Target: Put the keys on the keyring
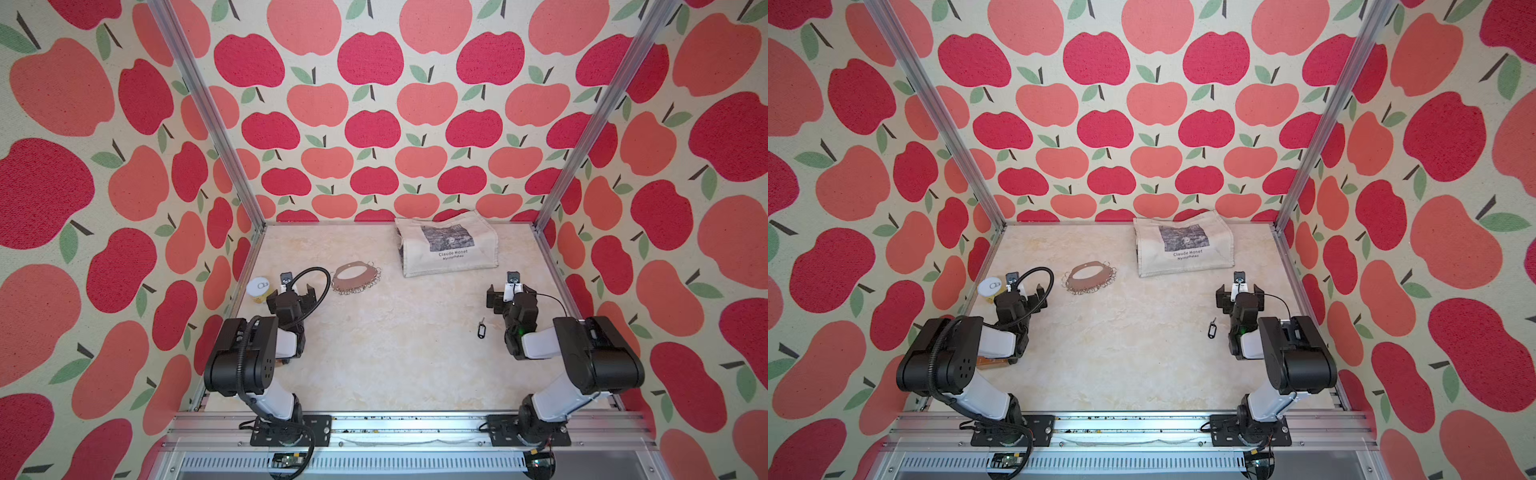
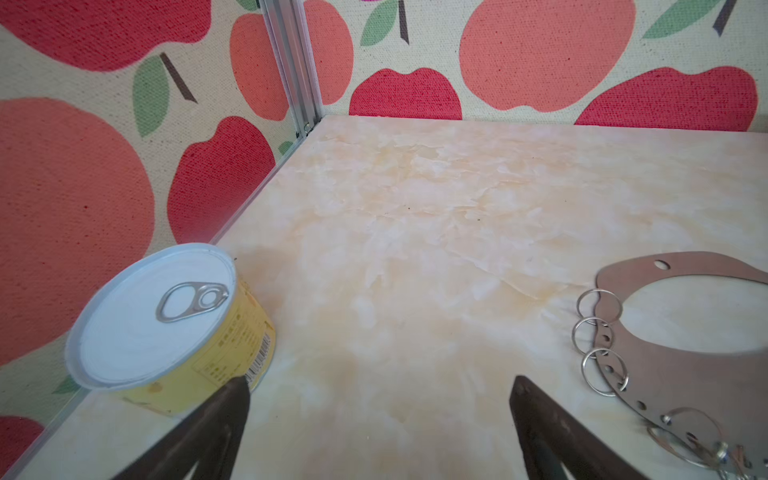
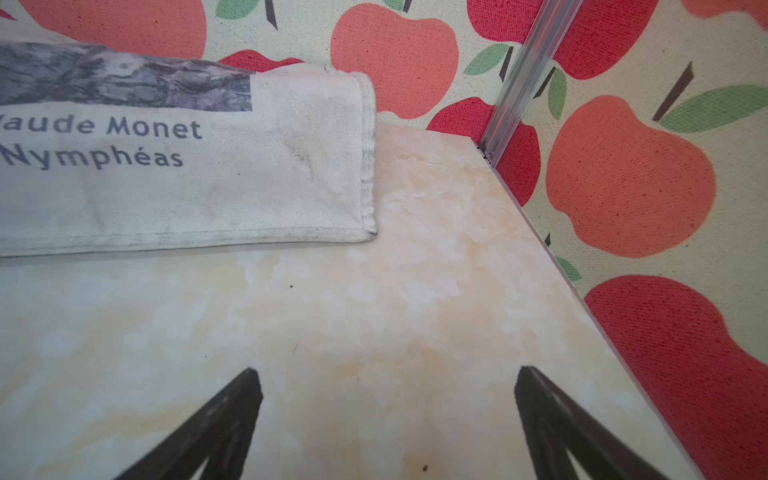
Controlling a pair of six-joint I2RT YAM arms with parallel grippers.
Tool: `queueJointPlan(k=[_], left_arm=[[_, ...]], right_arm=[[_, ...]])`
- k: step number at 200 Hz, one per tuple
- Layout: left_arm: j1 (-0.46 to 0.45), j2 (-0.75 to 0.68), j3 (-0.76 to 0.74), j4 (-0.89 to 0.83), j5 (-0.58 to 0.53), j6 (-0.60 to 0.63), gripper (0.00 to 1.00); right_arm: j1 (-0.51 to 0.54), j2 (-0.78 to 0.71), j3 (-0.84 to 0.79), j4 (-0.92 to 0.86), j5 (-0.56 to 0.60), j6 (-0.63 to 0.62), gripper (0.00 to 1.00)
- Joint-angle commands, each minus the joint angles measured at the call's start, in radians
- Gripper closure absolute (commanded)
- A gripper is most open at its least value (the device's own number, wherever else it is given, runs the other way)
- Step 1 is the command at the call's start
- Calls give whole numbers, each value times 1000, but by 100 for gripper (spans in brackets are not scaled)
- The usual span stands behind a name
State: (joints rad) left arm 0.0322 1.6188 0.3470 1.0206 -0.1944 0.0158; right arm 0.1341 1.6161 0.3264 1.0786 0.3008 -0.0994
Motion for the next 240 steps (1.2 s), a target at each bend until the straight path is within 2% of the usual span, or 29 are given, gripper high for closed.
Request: queueJointPlan(k=[1, 223, 240], left_arm=[[5, 2, 18, -10, 10, -14, 1], [6, 3, 21, -16, 13, -16, 1], [9, 0, 22, -17, 18, -17, 1]], right_arm=[[-8, -13, 14, -14, -10, 22, 1], [-8, -13, 19, -23, -13, 25, 1], [-22, -17, 28, -45, -39, 33, 1]])
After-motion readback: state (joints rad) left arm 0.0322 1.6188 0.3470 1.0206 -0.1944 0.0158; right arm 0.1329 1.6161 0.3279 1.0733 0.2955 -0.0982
